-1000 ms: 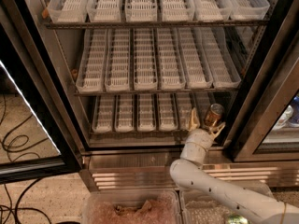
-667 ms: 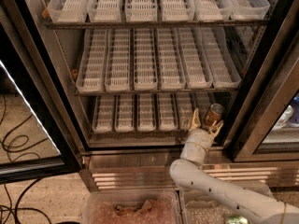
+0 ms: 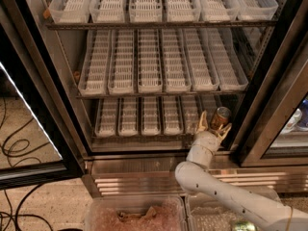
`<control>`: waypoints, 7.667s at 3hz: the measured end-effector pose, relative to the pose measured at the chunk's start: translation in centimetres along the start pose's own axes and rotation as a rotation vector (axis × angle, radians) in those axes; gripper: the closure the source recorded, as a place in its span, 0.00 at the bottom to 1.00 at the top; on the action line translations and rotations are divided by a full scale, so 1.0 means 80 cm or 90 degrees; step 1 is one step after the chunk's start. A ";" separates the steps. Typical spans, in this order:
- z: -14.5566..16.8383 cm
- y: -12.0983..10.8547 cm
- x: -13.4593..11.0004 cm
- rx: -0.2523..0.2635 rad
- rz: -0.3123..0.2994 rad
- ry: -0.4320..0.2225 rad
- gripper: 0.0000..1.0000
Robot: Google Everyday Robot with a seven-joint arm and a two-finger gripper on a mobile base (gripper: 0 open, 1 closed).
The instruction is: Pick orange can from bottom shelf of fridge
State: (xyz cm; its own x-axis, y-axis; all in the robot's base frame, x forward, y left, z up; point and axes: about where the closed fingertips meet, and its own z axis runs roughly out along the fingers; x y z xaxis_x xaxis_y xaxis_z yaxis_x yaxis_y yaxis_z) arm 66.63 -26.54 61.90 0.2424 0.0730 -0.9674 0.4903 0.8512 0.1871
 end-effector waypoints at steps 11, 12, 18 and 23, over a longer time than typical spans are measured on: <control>-0.041 -0.039 -0.043 -0.198 -0.084 0.014 1.00; -0.047 -0.024 -0.031 -0.235 -0.090 0.038 1.00; -0.261 -0.073 0.023 -0.480 -0.226 0.072 1.00; -0.371 -0.020 -0.022 -0.708 -0.274 0.036 1.00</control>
Offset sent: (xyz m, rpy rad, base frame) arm 0.0204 -0.0300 -0.0161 0.0176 0.0288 -0.1557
